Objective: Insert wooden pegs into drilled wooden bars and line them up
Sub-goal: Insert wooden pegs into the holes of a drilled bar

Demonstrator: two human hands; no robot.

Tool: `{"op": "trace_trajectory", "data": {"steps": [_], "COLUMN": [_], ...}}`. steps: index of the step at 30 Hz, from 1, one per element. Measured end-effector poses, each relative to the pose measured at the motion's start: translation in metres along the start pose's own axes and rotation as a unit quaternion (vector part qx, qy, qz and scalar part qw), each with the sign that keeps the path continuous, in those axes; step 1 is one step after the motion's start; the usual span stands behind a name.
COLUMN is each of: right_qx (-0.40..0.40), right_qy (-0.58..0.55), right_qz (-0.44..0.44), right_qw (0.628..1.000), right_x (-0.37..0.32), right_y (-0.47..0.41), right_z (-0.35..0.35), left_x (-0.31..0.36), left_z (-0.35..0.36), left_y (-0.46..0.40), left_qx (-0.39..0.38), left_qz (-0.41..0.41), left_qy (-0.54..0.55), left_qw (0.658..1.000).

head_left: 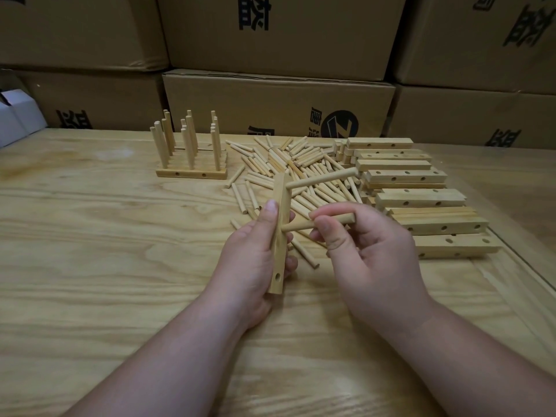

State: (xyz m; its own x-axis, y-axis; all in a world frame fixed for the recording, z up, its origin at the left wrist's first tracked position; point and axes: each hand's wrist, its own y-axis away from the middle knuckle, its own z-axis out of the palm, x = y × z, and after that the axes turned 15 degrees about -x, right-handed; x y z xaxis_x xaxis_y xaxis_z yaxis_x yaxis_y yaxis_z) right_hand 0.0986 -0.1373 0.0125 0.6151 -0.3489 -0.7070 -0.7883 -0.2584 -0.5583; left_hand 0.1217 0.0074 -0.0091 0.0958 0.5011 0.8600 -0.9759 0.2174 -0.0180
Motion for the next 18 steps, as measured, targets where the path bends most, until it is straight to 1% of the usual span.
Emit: {"op": "trace_trajectory", "data": {"steps": [4, 6, 9, 11, 14, 18], "right_qx": [-0.006, -0.005, -0.013, -0.020, -0.024, -0.036], "right_qy": [-0.037, -0.046, -0.027, -0.040, -0.077, -0.054], "right_qz": [0.032, 0.032, 0.015, 0.021, 0.037, 0.018], "right_qw": [0.999, 0.998, 0.999, 0.999, 0.996, 0.998], "right_x": [0.0016, 0.0007, -0.0021, -0.0026, -0.0027, -0.0066], "right_y": [-0.0009, -0.0004, 0.0000, -0.0010, -0.0028, -0.0026], "right_z": [0.0002, 0.0015, 0.0017, 0.0010, 0.0004, 0.0012], "left_x": [0.0006, 0.0003, -0.0003, -0.0001, 0.0006, -0.0003], "left_z": [0.0001, -0.0015, -0.0031, -0.0020, 0.0012, 0.0067], "left_y": [-0.0007, -0.0011, -0.0018, -0.0021, -0.0017, 0.0016], "left_qx": [0.003, -0.002, -0.005, -0.001, 0.018, 0.056], "left_qz": [0.001, 0.001, 0.000, 0.000, -0.006, -0.010], "left_qy": [0.024, 0.030, 0.025, 0.030, 0.036, -0.004], "left_qw": [1.000, 1.000, 1.000, 1.000, 0.999, 0.998]}}
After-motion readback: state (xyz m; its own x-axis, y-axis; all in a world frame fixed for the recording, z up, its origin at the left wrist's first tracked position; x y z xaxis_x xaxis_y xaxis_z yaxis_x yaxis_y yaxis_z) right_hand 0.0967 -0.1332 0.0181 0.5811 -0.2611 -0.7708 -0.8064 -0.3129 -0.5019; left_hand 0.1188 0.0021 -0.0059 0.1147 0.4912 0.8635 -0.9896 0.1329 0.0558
